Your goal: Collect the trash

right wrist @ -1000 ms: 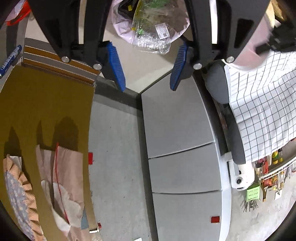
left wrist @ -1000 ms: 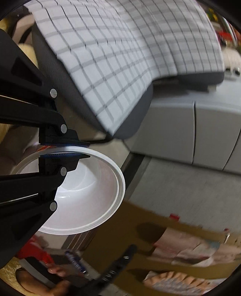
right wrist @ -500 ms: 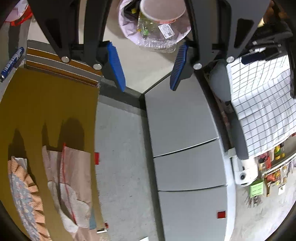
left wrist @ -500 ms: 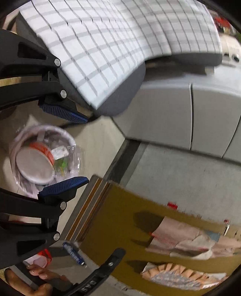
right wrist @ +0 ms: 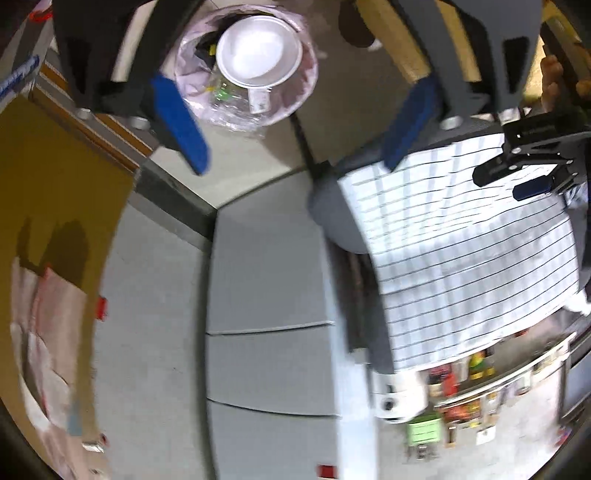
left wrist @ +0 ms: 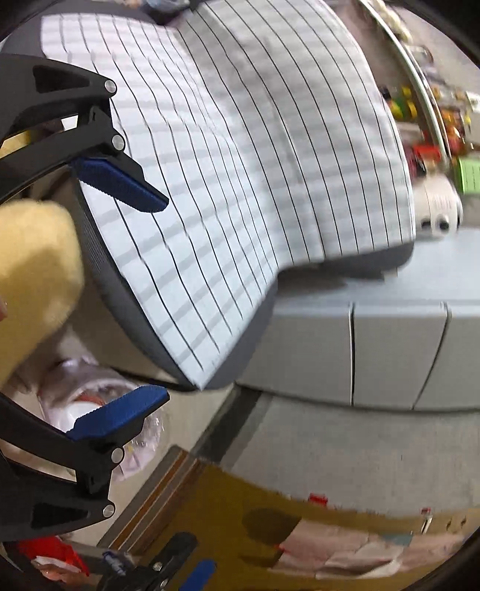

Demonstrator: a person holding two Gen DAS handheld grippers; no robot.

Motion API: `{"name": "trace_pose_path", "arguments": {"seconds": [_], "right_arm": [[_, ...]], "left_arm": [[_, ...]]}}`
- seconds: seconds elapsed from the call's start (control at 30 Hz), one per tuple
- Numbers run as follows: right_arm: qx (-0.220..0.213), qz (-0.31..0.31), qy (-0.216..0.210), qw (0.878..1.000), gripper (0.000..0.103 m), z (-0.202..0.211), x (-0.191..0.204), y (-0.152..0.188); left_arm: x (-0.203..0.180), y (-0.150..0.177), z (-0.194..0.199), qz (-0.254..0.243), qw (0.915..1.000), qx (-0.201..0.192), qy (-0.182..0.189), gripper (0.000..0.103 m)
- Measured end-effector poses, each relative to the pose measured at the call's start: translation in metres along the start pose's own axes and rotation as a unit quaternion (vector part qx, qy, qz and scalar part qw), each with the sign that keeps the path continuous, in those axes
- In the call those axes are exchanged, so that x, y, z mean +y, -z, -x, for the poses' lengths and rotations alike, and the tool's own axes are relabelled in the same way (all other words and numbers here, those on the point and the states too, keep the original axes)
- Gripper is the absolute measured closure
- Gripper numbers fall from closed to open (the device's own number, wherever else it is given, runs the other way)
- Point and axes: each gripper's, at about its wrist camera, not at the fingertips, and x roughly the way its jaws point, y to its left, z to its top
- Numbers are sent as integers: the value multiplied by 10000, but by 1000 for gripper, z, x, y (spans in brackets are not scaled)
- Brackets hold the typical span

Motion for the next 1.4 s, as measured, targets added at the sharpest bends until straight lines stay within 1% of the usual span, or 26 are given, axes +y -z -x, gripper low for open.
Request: {"name": "trace_pose_path", "arguments": {"seconds": [0.07, 0.17, 0.27, 0.3, 0.37, 0.53, 0.6, 0.77, 1.03, 1.4], "right_arm": [[32, 149, -162, 9998, 5, 3, 15, -6], [93, 395, -257, 9988, 5, 5, 35, -12], [251, 527, -408, 9975, 5, 7, 49, -16], [303, 554, -407, 9972, 5, 8, 52, -17], [346, 653, -311, 9968, 5, 13, 59, -19], [226, 842, -140, 9961, 5, 31, 63, -28], [213, 853, -107, 9961, 5, 34, 63, -31], [292, 801, -104, 9963, 5, 39, 61, -34], [379, 719, -68, 9967, 5, 37, 57, -32], [356, 650, -59, 9972, 5, 38, 55, -32]], "left_arm": [[12, 0, 11, 92, 9998, 6, -151, 8], [30, 4, 31, 292, 9991, 11, -308, 8], [44, 9, 51, 406, 9977, -47, -550, 8], [47, 10, 56, 447, 9969, -66, -647, 8], [56, 12, 67, 580, 9960, -83, -671, 8], [68, 11, 87, 794, 9938, 7, -783, 8], [69, 12, 91, 744, 9940, 82, -799, 8], [65, 16, 96, 638, 9937, 129, -912, 8], [54, 16, 87, 543, 9943, 318, -863, 8], [54, 13, 87, 595, 9937, 300, -897, 8]]}}
